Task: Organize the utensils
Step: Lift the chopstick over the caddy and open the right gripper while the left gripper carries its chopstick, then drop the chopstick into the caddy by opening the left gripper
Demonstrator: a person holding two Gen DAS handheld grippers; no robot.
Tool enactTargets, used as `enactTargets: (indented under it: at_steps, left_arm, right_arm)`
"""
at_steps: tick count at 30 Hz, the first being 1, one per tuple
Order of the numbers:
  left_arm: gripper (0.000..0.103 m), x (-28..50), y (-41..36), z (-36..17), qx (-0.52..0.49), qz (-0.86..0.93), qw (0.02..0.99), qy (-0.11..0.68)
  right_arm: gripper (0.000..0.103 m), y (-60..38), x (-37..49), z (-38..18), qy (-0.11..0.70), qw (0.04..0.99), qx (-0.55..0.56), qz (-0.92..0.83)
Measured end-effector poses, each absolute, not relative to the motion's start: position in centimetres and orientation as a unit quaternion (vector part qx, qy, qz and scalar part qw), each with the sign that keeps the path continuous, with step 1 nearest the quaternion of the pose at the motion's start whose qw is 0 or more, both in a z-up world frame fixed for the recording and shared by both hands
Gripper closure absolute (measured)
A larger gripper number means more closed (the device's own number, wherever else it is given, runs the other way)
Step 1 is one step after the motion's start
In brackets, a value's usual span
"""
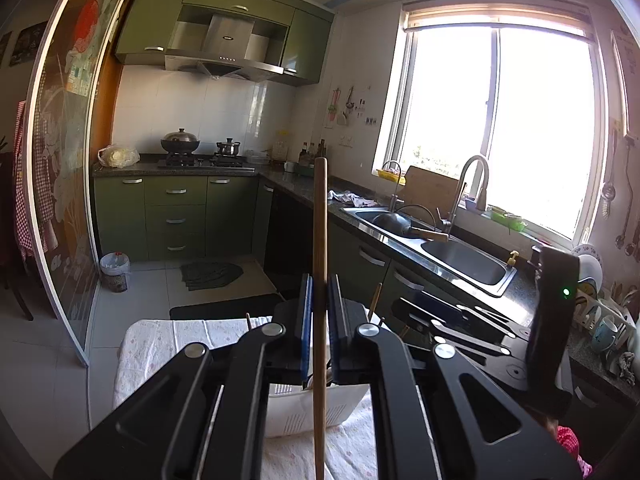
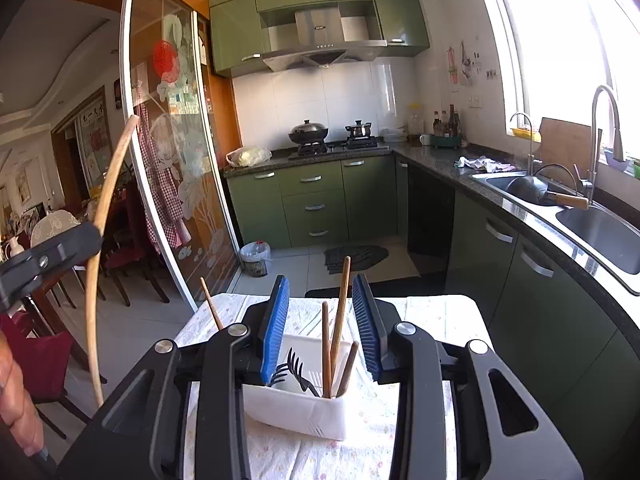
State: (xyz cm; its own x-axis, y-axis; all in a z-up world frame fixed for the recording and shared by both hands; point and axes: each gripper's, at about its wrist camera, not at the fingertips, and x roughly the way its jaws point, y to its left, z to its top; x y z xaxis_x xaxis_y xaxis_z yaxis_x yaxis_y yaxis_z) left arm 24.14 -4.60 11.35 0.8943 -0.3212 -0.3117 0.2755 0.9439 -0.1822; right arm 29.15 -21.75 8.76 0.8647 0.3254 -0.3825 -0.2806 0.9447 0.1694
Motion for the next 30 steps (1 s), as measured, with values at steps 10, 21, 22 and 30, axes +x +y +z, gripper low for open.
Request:
enactTargets:
  at_steps: [10,21,22,30]
  left_arm:
    - [0.096,28.5,-5.3,12.2,-0.089,-0.146,0.981,0.09]
    - [0.096,32.7,-7.1,7.8,-0.051,-0.091,0.992,0.064]
    - [0.096,32.7,-7.2,7.3,-0.047,-0.089,0.992,0.07]
    - [0.096,30.0,-5.9,4.5,-0.05,-0.106,0.987,0.111]
  right_arm:
    - [0.069,-27.7,18.5,4.5,0.183,0.962,0.127,0.158]
    - [0.069,-32.2,13.5,2.9,0.186,0.949,0.189,0.169]
    - [0.069,-32.2,13.3,3.0,0.185,0.949,0.19,0.17]
    - [0.069,-32.5,13.3,3.9,0.177,0.948,0.199,0.176]
